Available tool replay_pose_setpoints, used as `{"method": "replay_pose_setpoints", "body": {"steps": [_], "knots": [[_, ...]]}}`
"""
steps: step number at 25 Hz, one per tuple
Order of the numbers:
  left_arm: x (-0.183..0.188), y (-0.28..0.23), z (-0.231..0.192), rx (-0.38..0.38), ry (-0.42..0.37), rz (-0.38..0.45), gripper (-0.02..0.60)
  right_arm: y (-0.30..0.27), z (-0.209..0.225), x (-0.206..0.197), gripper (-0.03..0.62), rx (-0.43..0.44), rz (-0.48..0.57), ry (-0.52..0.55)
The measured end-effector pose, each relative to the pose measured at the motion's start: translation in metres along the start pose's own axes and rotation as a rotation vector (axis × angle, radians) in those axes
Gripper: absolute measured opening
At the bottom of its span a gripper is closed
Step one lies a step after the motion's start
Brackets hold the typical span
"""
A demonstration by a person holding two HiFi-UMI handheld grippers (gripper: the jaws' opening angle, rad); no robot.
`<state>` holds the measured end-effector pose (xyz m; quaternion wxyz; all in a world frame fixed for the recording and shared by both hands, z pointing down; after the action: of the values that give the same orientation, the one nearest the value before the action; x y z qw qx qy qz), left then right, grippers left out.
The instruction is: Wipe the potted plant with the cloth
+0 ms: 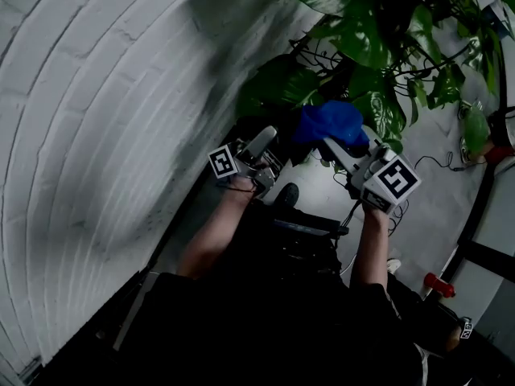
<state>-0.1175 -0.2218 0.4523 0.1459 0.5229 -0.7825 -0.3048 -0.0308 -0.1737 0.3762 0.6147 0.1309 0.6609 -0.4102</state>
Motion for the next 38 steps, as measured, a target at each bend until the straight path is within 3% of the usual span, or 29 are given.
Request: {"method": "replay_pose_setpoints", "body": {"steps": [3, 7, 14, 18, 20, 23, 29, 32, 35, 38], "knots": [[-0.001, -0.001, 0.002, -0.004, 0.001, 0.0, 0.437, -0.039, 0.009, -0.019, 0.06, -0.003, -0.032, -0.051], [-0.001, -0.001, 0.003, 0.002, 0.005, 0.005, 0.437, -0.068, -0.011, -0.056, 0.06, 0.081, -0.119, -0.056], [0.003, 0.003, -0.002, 0.018, 0.008, 0.009, 0.437, -0.058, -0.062, -0.097, 0.058, 0.252, -0.229, -0.025], [0.004, 0.003, -0.005, 0.02, 0.011, 0.01, 0.437, -0.039, -0.083, -0.119, 0.059, 0.301, -0.301, -0.019], [0.006, 0.007, -0.007, 0.028, 0.01, 0.017, 0.437, -0.024, -0.087, -0.119, 0.058, 0.307, -0.297, -0.025], [0.014, 0.02, -0.013, 0.051, 0.007, 0.048, 0.437, 0.006, -0.083, -0.096, 0.06, 0.302, -0.193, -0.043], [0.046, 0.054, -0.028, 0.122, -0.007, 0.196, 0.437, 0.073, -0.058, -0.003, 0.058, 0.211, 0.113, -0.042], [0.07, 0.059, -0.023, 0.102, -0.04, 0.272, 0.437, 0.078, -0.033, 0.032, 0.059, 0.083, 0.204, -0.042], [0.091, 0.052, -0.011, 0.042, -0.069, 0.329, 0.437, 0.048, 0.005, 0.032, 0.06, -0.101, 0.101, -0.035], [0.103, 0.044, 0.005, -0.03, -0.099, 0.352, 0.438, 0.006, 0.037, 0.03, 0.06, -0.181, 0.052, -0.064]]}}
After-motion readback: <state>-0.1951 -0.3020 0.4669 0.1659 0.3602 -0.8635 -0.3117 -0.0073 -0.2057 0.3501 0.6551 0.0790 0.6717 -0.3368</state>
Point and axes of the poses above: the fingertips, and each gripper's own axes: y backward along the fingers, z to its right, x out of its top, the point moved 2 cm from there along y, backward along the fingers, and after that the axes turned 6 degrees about -z, right-handed, at the moved point
